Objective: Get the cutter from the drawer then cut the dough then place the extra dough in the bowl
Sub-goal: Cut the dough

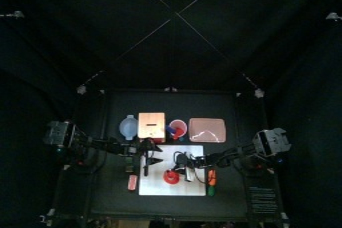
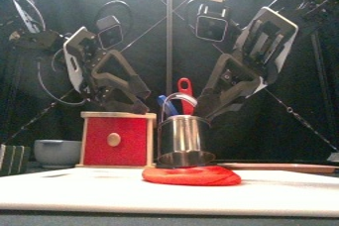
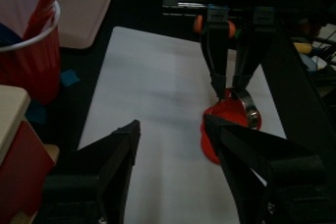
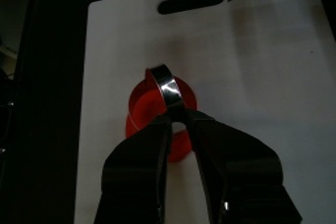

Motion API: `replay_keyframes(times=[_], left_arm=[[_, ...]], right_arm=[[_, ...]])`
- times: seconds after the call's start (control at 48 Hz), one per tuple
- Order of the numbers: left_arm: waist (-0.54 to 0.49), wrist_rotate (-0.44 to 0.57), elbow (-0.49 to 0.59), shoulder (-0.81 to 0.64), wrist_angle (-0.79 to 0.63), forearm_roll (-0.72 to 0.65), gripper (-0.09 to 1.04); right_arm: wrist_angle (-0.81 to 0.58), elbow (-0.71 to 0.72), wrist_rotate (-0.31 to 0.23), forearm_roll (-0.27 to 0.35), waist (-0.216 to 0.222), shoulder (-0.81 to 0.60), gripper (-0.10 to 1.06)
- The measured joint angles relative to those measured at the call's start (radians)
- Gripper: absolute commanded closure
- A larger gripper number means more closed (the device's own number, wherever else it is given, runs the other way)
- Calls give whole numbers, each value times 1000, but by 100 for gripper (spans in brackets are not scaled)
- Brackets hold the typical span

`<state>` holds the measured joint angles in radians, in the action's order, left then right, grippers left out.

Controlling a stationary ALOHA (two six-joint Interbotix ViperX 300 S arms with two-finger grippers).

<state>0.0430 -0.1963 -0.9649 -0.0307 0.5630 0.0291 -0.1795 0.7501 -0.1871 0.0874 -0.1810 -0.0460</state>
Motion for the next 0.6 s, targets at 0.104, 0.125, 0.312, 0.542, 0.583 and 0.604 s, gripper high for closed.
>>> replay_keyframes(times=[0.104,0.125,0.312,0.542,0.583,0.604], left_arm=[[0,0,-2,-2,0,0,5],[0,0,0,-2,0,2,5],[-2,0,-5,-2,-2,2,5],[0,0,-5,-2,-2,2,5],[0,2,-5,-2,0,0,5],[0,0,-5,-2,0,0,5]], right_arm=[[0,-5,0,0,0,0,36],[0,-3,0,0,0,0,36],[0,-6,0,0,-3,-5,36],[0,-8,0,0,-8,-9,36],[-2,-8,0,0,-8,-9,36],[0,-8,0,0,-8,-9,36]])
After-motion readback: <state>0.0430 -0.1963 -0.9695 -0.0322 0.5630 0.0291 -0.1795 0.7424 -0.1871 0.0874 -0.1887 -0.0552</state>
